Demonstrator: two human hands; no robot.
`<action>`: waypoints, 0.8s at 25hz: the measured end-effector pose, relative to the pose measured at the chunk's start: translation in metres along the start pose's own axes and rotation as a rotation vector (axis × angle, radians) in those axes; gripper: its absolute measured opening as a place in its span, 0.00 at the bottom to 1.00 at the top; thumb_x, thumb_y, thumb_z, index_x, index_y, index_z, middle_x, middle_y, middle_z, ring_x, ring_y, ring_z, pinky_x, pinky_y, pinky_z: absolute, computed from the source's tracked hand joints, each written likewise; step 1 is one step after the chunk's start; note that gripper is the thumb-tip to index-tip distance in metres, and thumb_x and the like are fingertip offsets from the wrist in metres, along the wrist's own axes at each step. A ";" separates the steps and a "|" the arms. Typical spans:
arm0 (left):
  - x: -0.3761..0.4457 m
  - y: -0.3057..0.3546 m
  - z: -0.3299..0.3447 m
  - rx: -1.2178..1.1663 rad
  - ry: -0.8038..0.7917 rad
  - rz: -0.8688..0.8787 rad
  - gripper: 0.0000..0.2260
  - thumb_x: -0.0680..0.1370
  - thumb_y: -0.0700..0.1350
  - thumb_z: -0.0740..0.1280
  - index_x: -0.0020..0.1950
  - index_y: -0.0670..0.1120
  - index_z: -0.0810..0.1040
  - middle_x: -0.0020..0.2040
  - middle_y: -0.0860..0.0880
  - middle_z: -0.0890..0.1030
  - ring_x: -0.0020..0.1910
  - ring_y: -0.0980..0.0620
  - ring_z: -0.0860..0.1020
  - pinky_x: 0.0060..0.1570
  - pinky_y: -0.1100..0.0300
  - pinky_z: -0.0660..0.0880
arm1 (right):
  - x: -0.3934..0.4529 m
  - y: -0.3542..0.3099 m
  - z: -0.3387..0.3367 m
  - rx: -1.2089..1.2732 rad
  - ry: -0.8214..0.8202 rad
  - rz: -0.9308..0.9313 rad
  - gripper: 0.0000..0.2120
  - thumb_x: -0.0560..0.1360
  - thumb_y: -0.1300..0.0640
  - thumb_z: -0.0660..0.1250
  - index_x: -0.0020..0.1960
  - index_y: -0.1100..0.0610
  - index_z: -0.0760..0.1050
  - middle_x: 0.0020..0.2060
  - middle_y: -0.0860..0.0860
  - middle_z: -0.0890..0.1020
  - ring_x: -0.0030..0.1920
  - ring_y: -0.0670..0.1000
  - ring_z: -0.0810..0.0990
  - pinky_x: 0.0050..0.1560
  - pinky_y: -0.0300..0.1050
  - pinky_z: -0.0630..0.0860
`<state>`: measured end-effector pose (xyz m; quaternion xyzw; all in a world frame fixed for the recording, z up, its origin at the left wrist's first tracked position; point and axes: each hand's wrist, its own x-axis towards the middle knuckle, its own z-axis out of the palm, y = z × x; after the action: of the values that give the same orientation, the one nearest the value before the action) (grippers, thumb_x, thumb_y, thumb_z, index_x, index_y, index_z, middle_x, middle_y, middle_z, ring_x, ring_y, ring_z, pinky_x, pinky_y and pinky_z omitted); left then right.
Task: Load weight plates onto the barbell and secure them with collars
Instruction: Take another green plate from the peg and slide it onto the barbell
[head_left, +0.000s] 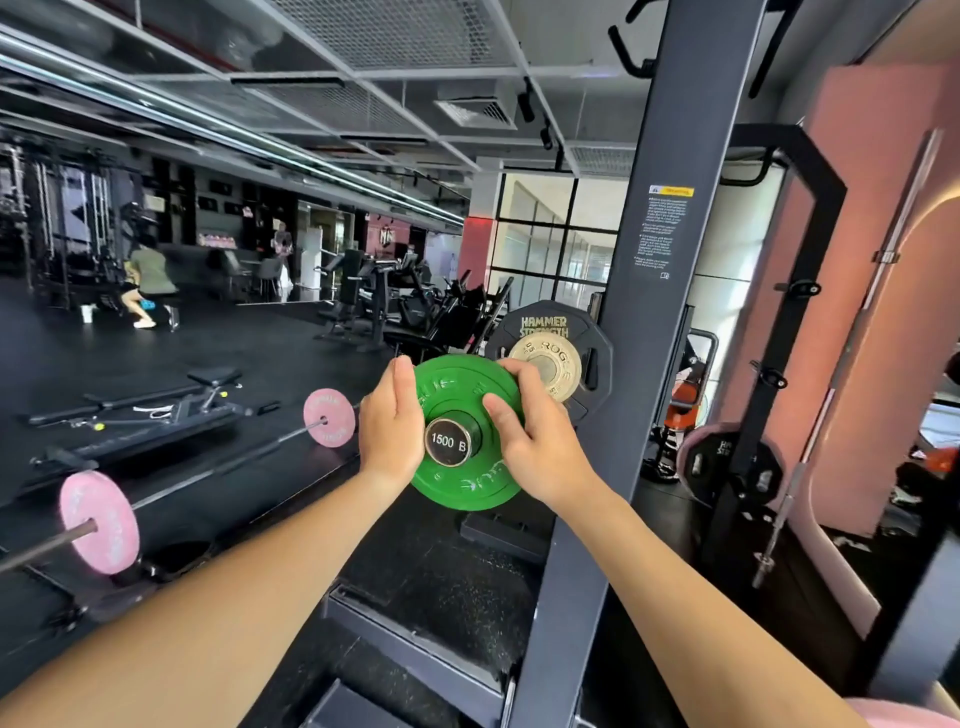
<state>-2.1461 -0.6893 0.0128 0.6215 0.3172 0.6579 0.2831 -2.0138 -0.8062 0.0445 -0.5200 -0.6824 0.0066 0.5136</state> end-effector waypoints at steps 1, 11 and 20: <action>0.003 -0.005 0.005 0.003 -0.016 0.005 0.19 0.81 0.63 0.47 0.36 0.60 0.69 0.30 0.62 0.74 0.37 0.65 0.73 0.45 0.57 0.72 | 0.003 0.006 -0.002 0.001 -0.002 0.005 0.11 0.82 0.52 0.61 0.64 0.47 0.67 0.51 0.40 0.81 0.51 0.37 0.78 0.48 0.26 0.70; 0.052 -0.059 0.048 0.029 -0.429 0.100 0.15 0.81 0.65 0.50 0.48 0.55 0.67 0.34 0.55 0.79 0.35 0.54 0.79 0.41 0.42 0.76 | 0.043 0.075 -0.016 -0.050 0.041 0.058 0.12 0.82 0.49 0.60 0.65 0.47 0.67 0.50 0.43 0.81 0.49 0.38 0.79 0.44 0.26 0.71; 0.059 -0.073 0.069 0.122 -0.205 0.310 0.15 0.82 0.59 0.50 0.51 0.51 0.70 0.36 0.52 0.76 0.35 0.57 0.75 0.37 0.53 0.66 | 0.051 0.122 -0.004 -0.112 0.283 -0.240 0.13 0.78 0.49 0.66 0.61 0.50 0.71 0.37 0.47 0.82 0.35 0.46 0.81 0.38 0.41 0.76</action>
<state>-2.0829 -0.5934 -0.0041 0.7425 0.2266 0.6066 0.1711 -1.9217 -0.7160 0.0153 -0.4585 -0.6598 -0.1655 0.5719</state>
